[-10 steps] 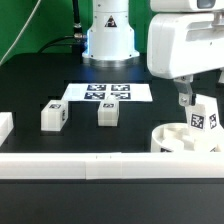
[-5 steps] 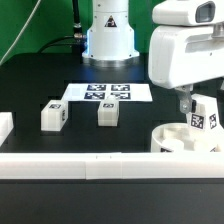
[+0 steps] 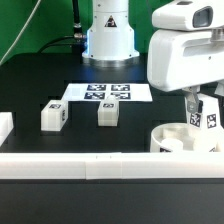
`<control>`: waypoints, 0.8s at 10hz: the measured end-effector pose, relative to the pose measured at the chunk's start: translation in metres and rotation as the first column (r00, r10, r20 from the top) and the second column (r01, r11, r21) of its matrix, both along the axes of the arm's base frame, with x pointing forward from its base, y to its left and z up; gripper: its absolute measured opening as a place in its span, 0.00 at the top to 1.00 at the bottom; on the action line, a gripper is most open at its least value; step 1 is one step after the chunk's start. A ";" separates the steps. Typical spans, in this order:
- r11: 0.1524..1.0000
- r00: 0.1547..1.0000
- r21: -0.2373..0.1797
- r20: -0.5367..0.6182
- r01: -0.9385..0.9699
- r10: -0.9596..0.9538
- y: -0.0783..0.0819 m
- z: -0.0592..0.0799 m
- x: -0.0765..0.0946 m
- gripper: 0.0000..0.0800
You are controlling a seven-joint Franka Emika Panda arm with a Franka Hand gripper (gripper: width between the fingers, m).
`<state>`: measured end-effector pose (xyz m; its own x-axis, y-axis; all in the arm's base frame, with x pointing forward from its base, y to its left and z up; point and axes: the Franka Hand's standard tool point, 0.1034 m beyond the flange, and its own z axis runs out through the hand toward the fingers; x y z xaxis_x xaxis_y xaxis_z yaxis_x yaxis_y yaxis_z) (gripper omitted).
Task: Assemble stool
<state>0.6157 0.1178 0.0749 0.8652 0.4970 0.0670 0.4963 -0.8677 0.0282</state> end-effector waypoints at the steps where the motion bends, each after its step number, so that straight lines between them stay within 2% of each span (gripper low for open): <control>1: 1.000 1.000 0.000 0.000 0.001 -0.001 -0.001 0.000 0.000 0.58; 5: 0.953 0.954 0.024 -0.009 0.300 -0.300 0.000 -0.001 -0.001 0.58; 8: 0.748 0.750 0.044 -0.035 0.662 -0.661 0.003 -0.001 -0.003 0.58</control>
Offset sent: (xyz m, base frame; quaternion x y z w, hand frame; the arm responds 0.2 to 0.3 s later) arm 0.0000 0.0000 0.0000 0.0000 0.0000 0.1296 0.9916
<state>0.6124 0.1209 0.0743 0.9772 -0.2038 0.0587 -0.2025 -0.9789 -0.0276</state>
